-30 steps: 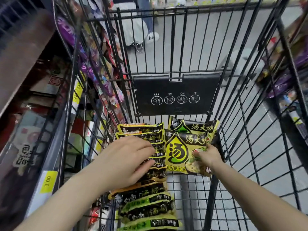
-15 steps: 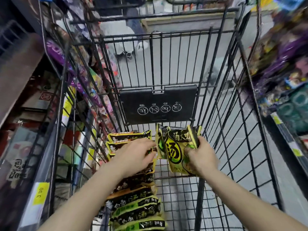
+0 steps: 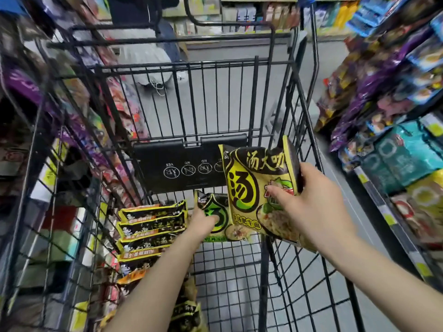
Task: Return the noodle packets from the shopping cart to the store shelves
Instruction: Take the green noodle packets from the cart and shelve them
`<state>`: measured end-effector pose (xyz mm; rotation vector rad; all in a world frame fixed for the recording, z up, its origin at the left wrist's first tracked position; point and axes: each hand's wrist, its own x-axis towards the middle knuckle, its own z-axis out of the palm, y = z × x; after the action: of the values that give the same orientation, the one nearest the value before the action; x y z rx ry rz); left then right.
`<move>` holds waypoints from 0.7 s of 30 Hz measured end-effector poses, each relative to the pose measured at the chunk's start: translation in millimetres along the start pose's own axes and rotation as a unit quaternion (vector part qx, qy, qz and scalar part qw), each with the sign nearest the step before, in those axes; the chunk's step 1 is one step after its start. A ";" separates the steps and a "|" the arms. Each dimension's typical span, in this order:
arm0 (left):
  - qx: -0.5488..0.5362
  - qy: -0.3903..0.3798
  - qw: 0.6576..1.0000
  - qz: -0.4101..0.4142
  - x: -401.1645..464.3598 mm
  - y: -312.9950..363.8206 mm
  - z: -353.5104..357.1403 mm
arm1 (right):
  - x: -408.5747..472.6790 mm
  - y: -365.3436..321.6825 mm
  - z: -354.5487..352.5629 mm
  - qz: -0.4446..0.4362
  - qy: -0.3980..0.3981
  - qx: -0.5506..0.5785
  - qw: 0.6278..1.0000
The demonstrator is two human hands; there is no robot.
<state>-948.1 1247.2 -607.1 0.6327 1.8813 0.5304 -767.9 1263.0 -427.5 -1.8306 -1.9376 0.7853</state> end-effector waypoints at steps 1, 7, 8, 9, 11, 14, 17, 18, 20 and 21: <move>-0.013 0.011 1.000 -0.017 9.4 -2.2 7.3 | 0.6 3.5 -0.9 0.000 0.005 0.007 1.000; -0.064 0.079 0.993 -0.061 42.2 -21.4 25.1 | 2.7 13.0 -0.4 -0.017 0.021 0.038 0.999; -0.062 0.083 0.993 -0.064 48.6 -25.8 28.9 | 2.4 15.2 0.4 -0.020 0.025 0.045 0.998; -0.062 0.089 0.991 -0.075 49.8 -28.3 28.5 | 1.3 14.1 -0.3 -0.023 0.024 0.052 0.998; -0.063 0.093 0.990 -0.089 55.6 -32.4 35.5 | 0.4 18.3 0.3 -0.025 0.027 0.062 0.997; -0.077 0.100 0.987 -0.100 63.5 -34.9 41.9 | -1.0 20.3 1.1 -0.031 0.029 0.068 0.997; -0.091 0.118 0.981 -0.123 63.7 -29.8 48.4 | -2.2 20.7 2.8 -0.034 0.031 0.074 0.996; -0.092 0.125 0.980 -0.127 63.7 -29.4 50.8 | -2.4 20.1 2.5 -0.036 0.032 0.075 0.996; -0.098 0.138 0.977 -0.128 65.6 -29.8 55.5 | -2.8 20.3 3.7 -0.037 0.034 0.075 0.996; -0.101 0.142 0.976 -0.128 65.4 -31.1 56.1 | -3.1 20.1 3.7 -0.037 0.034 0.075 0.996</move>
<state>-923.2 1269.5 -692.3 0.1821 2.1042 0.6585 -754.1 1259.5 -442.4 -1.6661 -1.8394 0.8101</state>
